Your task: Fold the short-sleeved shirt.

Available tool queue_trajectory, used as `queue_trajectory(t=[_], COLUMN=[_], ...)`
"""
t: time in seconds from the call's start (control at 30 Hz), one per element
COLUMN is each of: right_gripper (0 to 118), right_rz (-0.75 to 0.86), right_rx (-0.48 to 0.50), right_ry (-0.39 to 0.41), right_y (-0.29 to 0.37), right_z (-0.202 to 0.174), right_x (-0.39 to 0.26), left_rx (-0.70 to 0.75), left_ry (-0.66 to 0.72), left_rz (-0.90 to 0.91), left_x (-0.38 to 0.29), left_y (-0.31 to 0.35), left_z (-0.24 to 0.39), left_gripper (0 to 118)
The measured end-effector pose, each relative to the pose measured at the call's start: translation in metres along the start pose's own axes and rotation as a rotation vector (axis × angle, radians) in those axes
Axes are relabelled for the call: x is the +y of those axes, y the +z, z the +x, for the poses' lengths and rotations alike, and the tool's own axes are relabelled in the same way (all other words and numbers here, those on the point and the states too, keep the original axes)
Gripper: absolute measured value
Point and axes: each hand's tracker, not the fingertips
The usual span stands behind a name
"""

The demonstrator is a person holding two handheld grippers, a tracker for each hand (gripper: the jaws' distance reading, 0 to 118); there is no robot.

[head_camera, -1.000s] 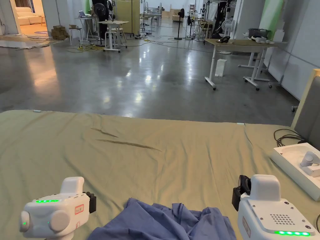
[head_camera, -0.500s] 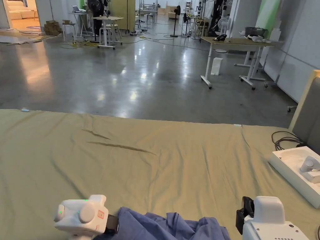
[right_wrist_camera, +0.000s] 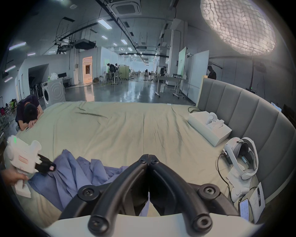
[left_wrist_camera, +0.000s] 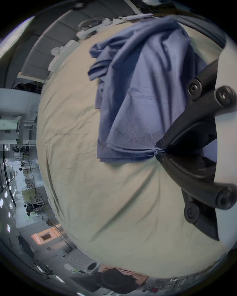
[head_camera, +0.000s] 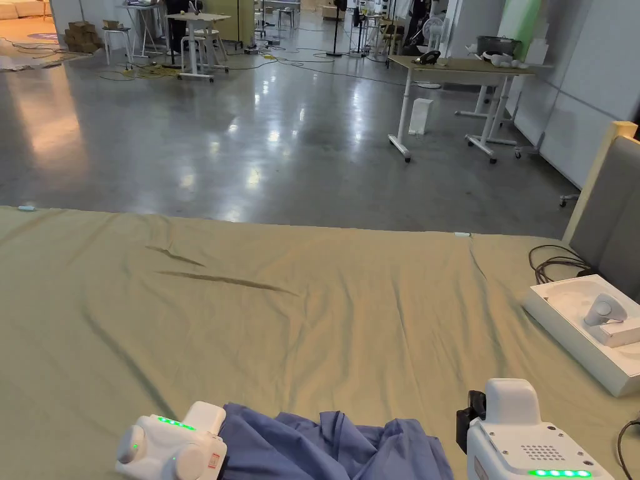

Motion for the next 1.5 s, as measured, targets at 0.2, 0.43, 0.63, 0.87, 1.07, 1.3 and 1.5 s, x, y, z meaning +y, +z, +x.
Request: queue_trajectory(t=[0.2,0.43,0.63,0.87,1.07,1.3,1.5], right_gripper=[21,55,19,2,2,2,2], right_rz=[-0.262,-0.555,-0.565,-0.422,-0.205,0.003,0.097], right_rx=[0.019,0.115,0.098,0.140,0.177,0.141,0.057], right_ry=[0.033,0.010,0.037,0.095,0.011,-0.004,-0.046], right_y=[-0.063,-0.136,-0.147,-0.119,-0.060,0.006,0.040], right_z=[0.011,0.008,-0.007,-0.013,0.003,0.025,0.061], right_x=[-0.007,-0.041,-0.068,-0.059,-0.005,0.079,0.136], left_rx=[-0.038,-0.030,-0.016,-0.011,-0.010,0.021,0.097], left_ry=[0.088,0.109,0.137,0.155,0.152,0.150,0.194], left_rz=[0.197,0.276,0.250,0.250,0.331,0.479,0.583], left_x=[-0.010,-0.034,-0.046,-0.050,-0.036,-0.008,0.016], left_y=[0.070,0.110,0.103,0.101,0.135,0.199,0.263], left_z=[-0.005,-0.011,-0.013,-0.012,-0.014,-0.037,-0.080], left_gripper=[4,4,4,4,4,4,4])
